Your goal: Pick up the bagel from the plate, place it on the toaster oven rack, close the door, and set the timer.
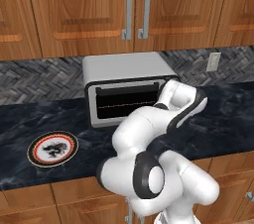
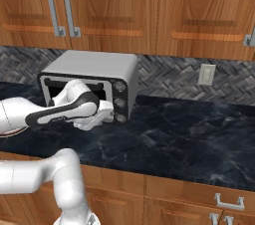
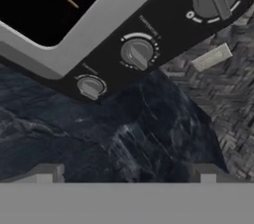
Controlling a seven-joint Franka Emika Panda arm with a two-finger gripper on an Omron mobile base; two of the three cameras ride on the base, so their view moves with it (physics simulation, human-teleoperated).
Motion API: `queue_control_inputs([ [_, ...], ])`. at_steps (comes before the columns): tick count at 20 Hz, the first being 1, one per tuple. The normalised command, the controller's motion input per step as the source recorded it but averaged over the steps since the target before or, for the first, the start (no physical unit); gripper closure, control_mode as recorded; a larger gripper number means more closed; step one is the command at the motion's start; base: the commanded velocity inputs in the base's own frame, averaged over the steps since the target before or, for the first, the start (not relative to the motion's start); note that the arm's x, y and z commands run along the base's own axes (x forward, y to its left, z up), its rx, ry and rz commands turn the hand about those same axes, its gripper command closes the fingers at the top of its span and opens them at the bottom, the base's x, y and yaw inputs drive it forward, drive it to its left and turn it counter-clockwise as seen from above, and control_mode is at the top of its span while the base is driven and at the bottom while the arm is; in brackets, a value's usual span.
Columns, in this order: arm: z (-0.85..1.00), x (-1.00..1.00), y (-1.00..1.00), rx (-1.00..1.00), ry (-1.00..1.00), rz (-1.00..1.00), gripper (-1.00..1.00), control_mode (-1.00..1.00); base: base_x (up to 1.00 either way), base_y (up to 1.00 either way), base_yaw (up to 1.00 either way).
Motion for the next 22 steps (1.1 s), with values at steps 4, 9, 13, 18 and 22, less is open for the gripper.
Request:
queue_control_inputs([
  [4, 0.0, 0.22, 0.01, -0.03, 0.04, 0.0, -1.0, -1.0, 0.0, 0.0, 0.0],
  [9, -0.12, 0.34, 0.0, -0.01, 0.0, 0.0, -1.0, -1.0, 0.0, 0.0, 0.0],
  [13, -0.17, 0.24, 0.0, 0.0, 0.0, 0.0, -1.0, -1.0, 0.0, 0.0, 0.0],
  [18, -0.33, 0.13, -0.04, 0.0, 0.0, 0.0, -1.0, -1.0, 0.0, 0.0, 0.0],
  [22, -0.35, 0.0, -0.18, 0.0, 0.0, 0.0, -1.0, -1.0, 0.0, 0.0, 0.0],
])
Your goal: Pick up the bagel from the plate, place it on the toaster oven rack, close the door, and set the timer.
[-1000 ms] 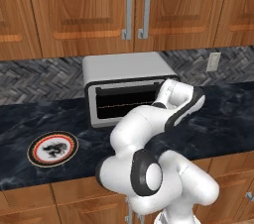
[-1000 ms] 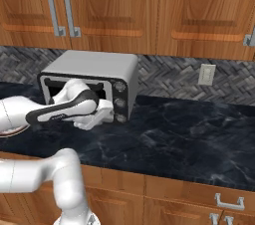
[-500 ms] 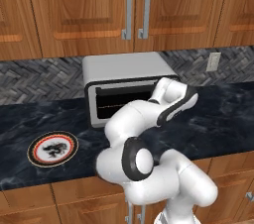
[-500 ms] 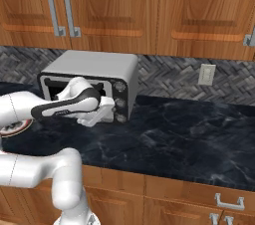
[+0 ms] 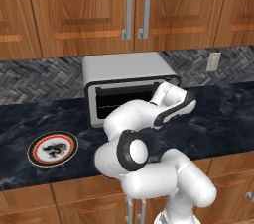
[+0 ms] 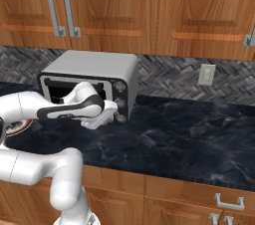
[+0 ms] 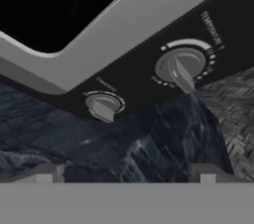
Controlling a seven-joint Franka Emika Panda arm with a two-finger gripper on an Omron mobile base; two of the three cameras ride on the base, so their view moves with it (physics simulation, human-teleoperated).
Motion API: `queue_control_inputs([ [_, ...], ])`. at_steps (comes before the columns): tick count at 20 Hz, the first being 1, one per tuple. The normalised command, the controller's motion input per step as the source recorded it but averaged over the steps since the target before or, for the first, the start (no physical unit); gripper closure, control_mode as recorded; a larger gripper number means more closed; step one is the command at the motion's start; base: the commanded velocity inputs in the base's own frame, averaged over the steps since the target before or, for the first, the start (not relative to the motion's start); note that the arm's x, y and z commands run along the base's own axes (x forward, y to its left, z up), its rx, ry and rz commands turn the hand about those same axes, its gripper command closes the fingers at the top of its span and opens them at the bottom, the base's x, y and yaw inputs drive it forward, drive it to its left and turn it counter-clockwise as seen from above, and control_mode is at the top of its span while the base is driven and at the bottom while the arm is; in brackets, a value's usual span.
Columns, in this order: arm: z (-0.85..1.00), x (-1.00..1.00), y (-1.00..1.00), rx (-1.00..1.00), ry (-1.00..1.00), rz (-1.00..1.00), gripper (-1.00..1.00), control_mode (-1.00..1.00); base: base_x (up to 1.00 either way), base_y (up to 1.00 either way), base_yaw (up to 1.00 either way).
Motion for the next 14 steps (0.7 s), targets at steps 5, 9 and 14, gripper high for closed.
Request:
queue_control_inputs([
  [5, -0.22, 0.0, -0.23, 0.0, -0.02, 0.0, -1.0, -1.0, 0.0, 0.0, 0.0],
  [9, -0.07, 0.05, -0.04, 0.0, -0.02, 0.0, -1.0, -1.0, 0.0, 0.0, 0.0],
  [14, 0.0, 0.11, 0.0, 0.0, 0.0, 0.0, -1.0, -1.0, 0.0, 0.0, 0.0],
])
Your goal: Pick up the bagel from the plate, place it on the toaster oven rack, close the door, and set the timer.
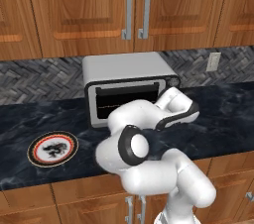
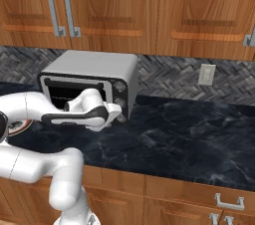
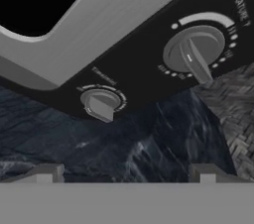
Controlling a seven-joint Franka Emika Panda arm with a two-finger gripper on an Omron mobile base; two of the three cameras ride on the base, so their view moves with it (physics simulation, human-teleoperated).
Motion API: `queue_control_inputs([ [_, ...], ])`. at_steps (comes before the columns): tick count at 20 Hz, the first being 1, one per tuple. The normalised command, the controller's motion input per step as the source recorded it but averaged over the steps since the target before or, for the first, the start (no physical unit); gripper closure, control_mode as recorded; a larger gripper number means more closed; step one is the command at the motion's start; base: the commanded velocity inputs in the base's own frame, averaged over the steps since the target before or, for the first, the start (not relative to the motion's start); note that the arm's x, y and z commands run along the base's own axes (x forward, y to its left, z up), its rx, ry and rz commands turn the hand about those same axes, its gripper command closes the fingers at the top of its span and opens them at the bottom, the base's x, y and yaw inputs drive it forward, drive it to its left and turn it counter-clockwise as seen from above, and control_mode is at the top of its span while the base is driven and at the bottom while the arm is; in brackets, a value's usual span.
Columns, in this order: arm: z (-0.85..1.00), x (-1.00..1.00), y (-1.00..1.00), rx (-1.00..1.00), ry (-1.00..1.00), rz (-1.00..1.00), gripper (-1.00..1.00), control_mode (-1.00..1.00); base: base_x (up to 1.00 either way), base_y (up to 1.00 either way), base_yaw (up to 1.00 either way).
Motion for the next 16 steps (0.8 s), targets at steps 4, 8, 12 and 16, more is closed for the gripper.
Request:
queue_control_inputs([
  [4, -0.02, 0.17, 0.0, 0.0, 0.0, 0.0, -1.0, -1.0, 0.0, 0.0, 0.0],
  [8, -0.03, 0.23, 0.0, 0.0, 0.0, 0.0, -1.0, -1.0, 0.0, 0.0, 0.0],
  [12, -0.09, 0.27, 0.0, 0.0, 0.0, 0.0, -1.0, -1.0, 0.0, 0.0, 0.0],
  [16, -0.16, 0.2, 0.0, 0.0, 0.0, 0.0, -1.0, -1.0, 0.0, 0.0, 0.0],
])
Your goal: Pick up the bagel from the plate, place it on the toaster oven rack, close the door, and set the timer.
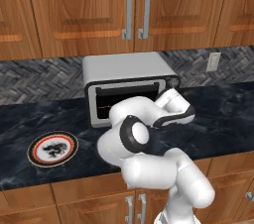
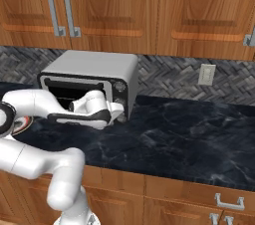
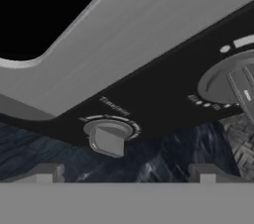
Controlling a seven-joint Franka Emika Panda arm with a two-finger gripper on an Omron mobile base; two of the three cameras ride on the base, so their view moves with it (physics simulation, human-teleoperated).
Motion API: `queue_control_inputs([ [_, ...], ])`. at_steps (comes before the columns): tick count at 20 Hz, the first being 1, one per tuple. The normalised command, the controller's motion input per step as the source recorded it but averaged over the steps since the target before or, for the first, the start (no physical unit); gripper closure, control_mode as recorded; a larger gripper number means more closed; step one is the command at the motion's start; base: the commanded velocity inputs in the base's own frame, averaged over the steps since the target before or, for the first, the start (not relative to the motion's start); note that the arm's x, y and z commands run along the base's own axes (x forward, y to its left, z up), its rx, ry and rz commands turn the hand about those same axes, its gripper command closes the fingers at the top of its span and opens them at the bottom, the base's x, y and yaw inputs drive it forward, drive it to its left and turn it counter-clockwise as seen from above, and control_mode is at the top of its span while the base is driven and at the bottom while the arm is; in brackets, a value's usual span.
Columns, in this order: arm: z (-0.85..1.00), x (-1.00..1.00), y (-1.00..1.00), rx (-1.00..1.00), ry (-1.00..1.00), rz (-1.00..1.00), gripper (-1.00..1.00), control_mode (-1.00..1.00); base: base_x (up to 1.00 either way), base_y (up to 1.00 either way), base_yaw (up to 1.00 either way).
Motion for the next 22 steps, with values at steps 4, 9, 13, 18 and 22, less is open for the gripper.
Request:
queue_control_inputs([
  [4, -0.14, 0.17, 0.0, 0.0, 0.0, 0.0, -1.0, -1.0, 0.0, 0.0, 0.0],
  [9, -0.16, 0.21, 0.0, 0.0, 0.0, 0.0, -1.0, -1.0, 0.0, 0.0, 0.0],
  [13, -0.19, 0.25, 0.0, 0.0, 0.0, 0.0, -1.0, -1.0, 0.0, 0.0, 0.0],
  [18, -0.16, 0.25, -0.04, 0.0, 0.0, 0.0, -1.0, -1.0, 0.0, 0.0, 0.0],
  [22, -0.18, 0.3, -0.11, 0.0, 0.0, 0.0, -1.0, -1.0, 0.0, 0.0, 0.0],
])
